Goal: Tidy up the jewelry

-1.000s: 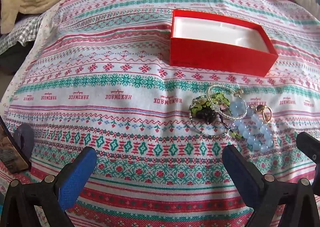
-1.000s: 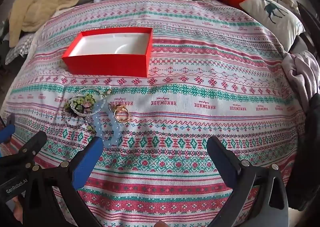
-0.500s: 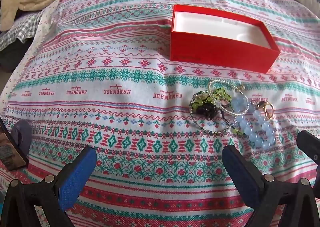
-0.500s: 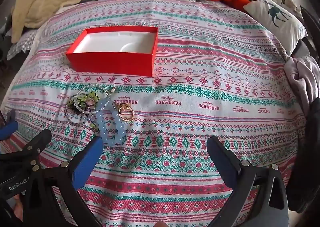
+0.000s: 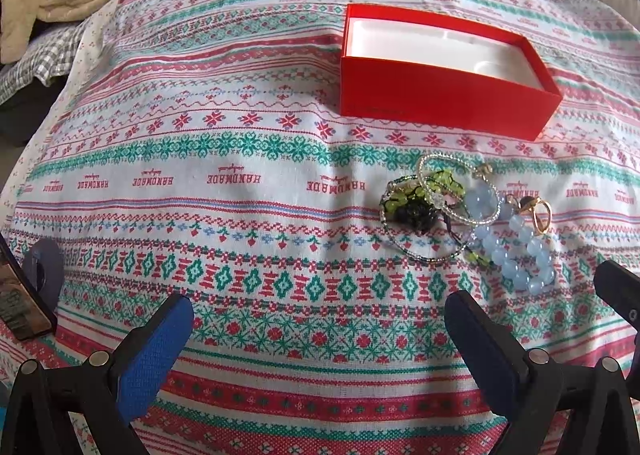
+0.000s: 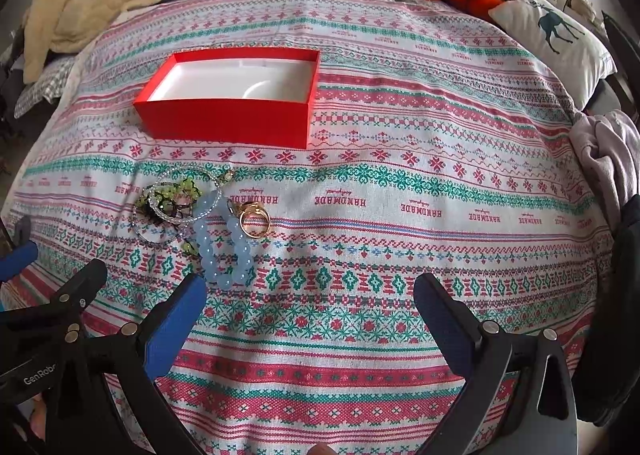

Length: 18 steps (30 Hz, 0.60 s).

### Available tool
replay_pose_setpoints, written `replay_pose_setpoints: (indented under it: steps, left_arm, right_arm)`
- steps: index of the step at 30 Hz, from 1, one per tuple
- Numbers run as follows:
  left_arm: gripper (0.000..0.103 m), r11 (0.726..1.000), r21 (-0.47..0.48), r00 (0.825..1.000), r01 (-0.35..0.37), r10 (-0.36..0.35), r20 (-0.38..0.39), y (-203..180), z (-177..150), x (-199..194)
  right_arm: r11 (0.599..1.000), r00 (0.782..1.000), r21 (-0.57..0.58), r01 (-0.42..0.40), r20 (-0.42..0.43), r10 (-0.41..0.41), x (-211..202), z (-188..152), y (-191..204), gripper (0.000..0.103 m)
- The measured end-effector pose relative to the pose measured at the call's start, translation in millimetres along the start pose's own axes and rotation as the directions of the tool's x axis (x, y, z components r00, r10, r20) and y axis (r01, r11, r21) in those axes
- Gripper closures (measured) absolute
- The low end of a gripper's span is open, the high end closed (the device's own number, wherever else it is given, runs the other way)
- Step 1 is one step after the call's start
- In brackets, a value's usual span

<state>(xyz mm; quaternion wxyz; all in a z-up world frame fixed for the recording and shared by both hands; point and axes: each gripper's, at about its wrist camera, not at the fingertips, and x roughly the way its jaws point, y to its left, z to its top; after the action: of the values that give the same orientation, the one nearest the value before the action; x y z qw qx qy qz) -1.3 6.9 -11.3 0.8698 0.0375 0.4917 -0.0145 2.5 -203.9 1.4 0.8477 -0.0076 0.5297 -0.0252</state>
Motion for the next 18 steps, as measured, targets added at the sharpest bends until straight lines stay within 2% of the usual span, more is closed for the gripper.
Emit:
replay_pose_setpoints:
  steps: [18]
  left_arm:
    - [0.000, 1.000, -0.002, 1.000, 0.003, -0.003, -0.005, 1.9, -0.4, -0.1]
  right_arm:
    - [1.000, 1.000, 0.003, 0.002, -0.001, -0.002, 0.9, 0.1, -0.2, 0.000]
